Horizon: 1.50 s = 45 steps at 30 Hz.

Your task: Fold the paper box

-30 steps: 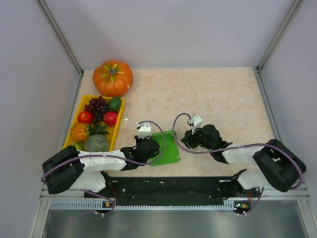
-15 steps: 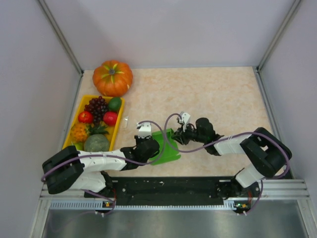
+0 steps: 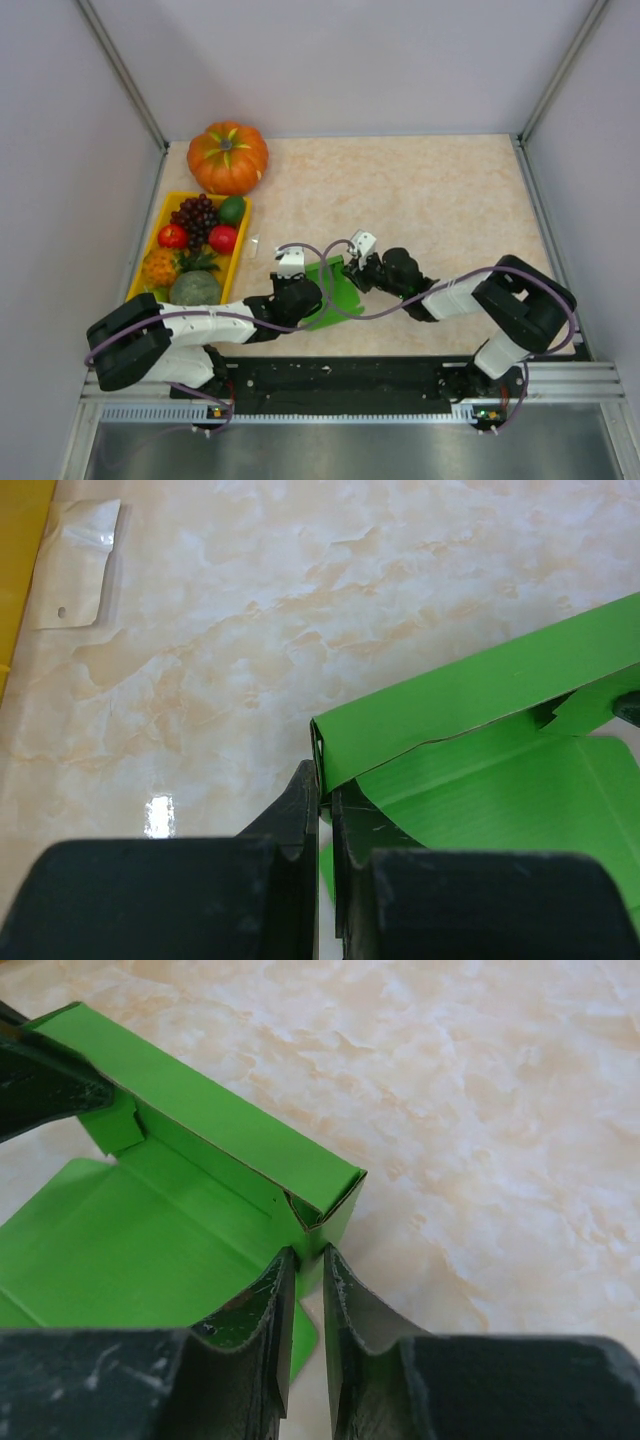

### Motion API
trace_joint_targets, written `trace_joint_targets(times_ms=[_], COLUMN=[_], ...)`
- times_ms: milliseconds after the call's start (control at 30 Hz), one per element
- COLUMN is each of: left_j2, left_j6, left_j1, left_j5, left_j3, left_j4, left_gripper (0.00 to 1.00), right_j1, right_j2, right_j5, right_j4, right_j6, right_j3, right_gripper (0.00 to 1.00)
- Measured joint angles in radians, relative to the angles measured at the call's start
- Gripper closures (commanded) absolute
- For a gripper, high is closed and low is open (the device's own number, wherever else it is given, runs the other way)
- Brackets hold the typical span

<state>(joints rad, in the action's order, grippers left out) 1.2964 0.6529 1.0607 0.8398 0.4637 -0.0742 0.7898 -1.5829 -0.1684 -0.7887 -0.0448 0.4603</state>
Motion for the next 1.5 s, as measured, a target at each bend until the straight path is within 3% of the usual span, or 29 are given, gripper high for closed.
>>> trace_joint_targets(times_ms=[133, 367, 533, 700, 1167, 1267, 1500], left_j2=[0.000, 0.000, 0.000, 0.000, 0.000, 0.000, 0.000], left_j6=[0.002, 0.006, 0.007, 0.007, 0.030, 0.030, 0.039], left_j1=[0.000, 0.000, 0.002, 0.002, 0.002, 0.003, 0.002], left_j5=[0.005, -0.007, -0.016, -0.013, -0.018, -0.018, -0.018], left_j3=[0.000, 0.000, 0.000, 0.000, 0.000, 0.000, 0.000], left_j4=[0.000, -0.010, -0.020, -0.021, -0.016, -0.016, -0.015], left_gripper=[1.00, 1.00, 1.00, 1.00, 1.00, 1.00, 1.00], right_j1=[0.047, 0.113, 0.118, 0.118, 0.172, 0.176, 0.193], right_j2=[-0.020, -0.047, -0.084, -0.104, -0.178, -0.197, -0.249], right_j5=[0.131, 0.325, 0.374, 0.394, 0.557, 0.570, 0.639], right_j4=[-0.040, -0.079, -0.093, -0.086, -0.117, -0.152, -0.169], right_j6=[-0.007, -0.025, -0.028, -0.031, -0.023, -0.023, -0.022], right_j3=[0.000, 0.000, 0.022, 0.050, 0.106, 0.106, 0.153], right_gripper=[0.87, 0.80, 0.82, 0.98, 0.95, 1.00, 1.00])
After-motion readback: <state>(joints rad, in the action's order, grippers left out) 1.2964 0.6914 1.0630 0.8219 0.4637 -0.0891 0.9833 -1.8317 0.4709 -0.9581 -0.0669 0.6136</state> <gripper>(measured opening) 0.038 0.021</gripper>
